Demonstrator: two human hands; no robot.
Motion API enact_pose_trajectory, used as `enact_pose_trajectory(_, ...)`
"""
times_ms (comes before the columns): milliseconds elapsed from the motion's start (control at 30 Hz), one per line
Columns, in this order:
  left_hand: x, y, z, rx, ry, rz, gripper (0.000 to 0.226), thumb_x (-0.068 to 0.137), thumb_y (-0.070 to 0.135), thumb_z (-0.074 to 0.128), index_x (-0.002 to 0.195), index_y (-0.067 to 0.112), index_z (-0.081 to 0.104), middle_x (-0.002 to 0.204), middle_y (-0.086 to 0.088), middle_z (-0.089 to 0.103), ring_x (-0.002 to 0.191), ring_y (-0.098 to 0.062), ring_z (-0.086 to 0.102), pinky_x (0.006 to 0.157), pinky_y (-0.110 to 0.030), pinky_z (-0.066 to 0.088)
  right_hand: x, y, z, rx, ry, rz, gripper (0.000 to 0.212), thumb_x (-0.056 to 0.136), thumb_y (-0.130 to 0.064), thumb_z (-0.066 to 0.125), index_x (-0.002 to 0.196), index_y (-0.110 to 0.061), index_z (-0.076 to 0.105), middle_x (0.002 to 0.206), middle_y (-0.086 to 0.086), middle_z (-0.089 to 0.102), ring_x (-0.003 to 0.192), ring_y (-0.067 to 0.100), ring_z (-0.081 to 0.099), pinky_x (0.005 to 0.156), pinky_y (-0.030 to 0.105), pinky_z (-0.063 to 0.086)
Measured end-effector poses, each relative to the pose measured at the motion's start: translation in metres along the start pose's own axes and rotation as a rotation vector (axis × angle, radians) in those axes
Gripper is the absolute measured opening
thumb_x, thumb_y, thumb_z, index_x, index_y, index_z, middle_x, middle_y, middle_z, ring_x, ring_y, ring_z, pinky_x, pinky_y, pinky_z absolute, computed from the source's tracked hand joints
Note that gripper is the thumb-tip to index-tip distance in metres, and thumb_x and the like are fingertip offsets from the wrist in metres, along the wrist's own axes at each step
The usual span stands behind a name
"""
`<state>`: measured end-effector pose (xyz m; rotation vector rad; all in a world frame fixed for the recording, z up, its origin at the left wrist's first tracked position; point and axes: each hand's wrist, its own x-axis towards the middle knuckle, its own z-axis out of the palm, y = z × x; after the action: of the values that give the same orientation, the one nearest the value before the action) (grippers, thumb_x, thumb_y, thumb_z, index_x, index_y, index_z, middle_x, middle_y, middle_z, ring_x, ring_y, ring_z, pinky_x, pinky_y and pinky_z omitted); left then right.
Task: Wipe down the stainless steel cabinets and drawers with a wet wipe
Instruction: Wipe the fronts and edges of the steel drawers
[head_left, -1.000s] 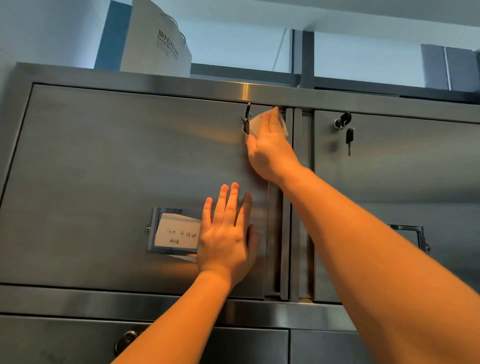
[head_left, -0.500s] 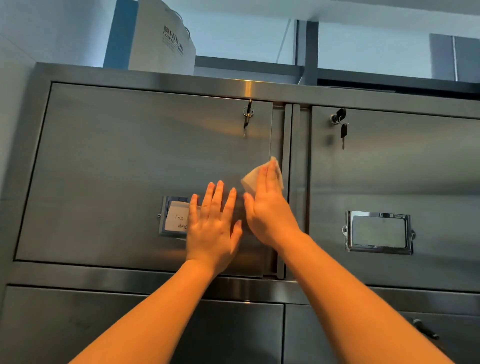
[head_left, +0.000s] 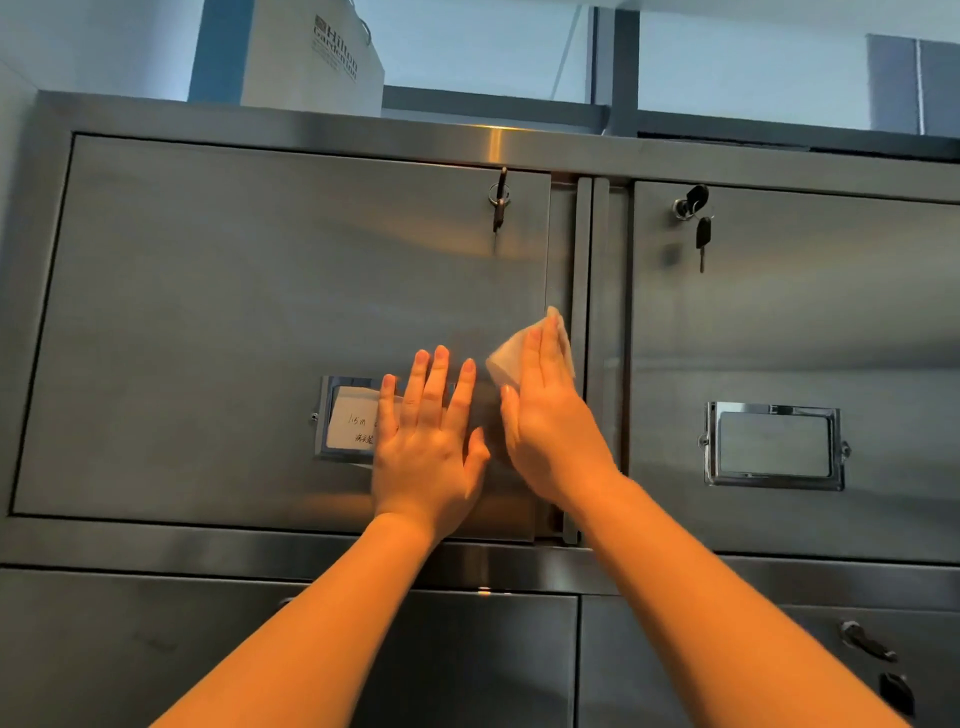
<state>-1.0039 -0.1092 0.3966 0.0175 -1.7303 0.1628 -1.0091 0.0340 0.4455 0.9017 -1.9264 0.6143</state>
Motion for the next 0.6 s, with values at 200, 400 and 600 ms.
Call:
enact_pose_trajectory(200,0.0,0.0,0.003,-0.022,-0.018,-0.009,0.062,0.098,0.042,0.025,0.154,0.016,0.03,0.161,-0.013,0.021,0.15,-0.03,0.014,0.121,-0.054,0.009,-0.053,0.001,0.029,-0.066,-0.014,0.026,0.064,0.105,-0.011,0.029,0.147,-0.001,-0.017,0.157,0.013,-0.027,0.146,0.019,-0.023,0.109,0.012,-0.016)
enact_pose_trajectory(400,0.0,-0.001,0.001,-0.064,0.013,-0.007,0.062,0.1,0.045,0.023,0.153,0.015,0.031,0.161,-0.013,0.023,0.15,-0.03,0.016,0.12,-0.054,0.008,-0.023,-0.005,0.018,-0.056,0.03,0.066,0.067,0.104,-0.01,0.033,0.149,-0.004,-0.017,0.158,0.01,-0.027,0.147,0.019,-0.021,0.111,0.015,-0.001)
enact_pose_trajectory(600,0.0,0.001,0.0,-0.066,-0.005,-0.019,0.063,0.099,0.047,0.024,0.154,0.017,0.03,0.162,-0.011,0.02,0.151,-0.028,0.013,0.121,-0.053,0.008,-0.105,-0.004,0.059,-0.069,-0.065,0.059,0.075,0.097,0.002,0.035,0.143,-0.005,-0.025,0.149,0.011,-0.04,0.143,0.023,-0.032,0.121,0.028,-0.002)
